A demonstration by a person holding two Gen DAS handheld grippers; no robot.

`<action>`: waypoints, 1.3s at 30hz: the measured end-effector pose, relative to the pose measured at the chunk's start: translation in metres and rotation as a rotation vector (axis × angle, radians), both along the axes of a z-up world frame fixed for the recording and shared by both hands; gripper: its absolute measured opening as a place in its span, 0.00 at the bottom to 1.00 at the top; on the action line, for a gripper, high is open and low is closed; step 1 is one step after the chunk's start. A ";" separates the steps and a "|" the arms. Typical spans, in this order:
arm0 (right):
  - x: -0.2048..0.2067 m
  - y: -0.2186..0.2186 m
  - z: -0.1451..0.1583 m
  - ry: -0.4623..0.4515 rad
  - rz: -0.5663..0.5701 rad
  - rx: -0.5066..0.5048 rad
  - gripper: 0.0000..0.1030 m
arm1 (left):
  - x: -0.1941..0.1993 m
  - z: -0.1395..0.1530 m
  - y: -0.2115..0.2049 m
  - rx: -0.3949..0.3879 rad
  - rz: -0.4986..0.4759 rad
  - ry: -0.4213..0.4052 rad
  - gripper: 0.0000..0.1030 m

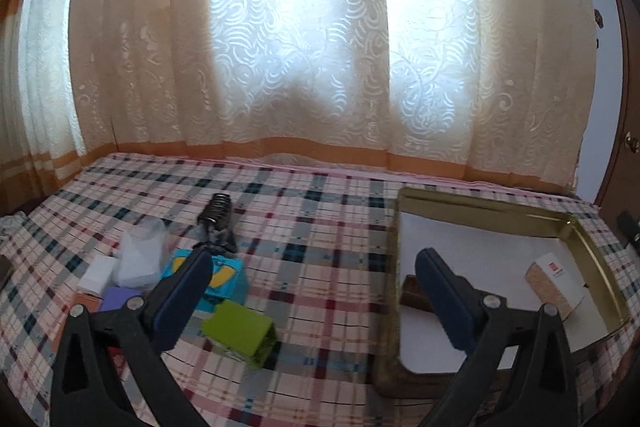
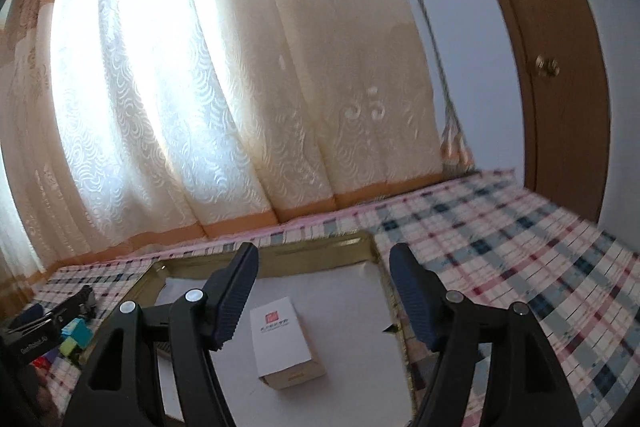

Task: Organize rigid objects
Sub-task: 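Move both grippers back to the remaining objects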

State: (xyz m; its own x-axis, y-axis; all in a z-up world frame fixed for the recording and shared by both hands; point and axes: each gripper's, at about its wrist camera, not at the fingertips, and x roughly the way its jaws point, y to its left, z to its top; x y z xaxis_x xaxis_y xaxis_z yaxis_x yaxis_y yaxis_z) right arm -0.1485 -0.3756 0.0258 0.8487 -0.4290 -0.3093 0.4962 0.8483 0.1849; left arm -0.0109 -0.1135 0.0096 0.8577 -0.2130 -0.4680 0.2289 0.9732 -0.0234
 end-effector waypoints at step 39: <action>0.000 0.062 0.006 -0.012 0.038 -0.092 0.68 | -0.003 -0.006 0.071 0.102 0.032 -0.003 1.00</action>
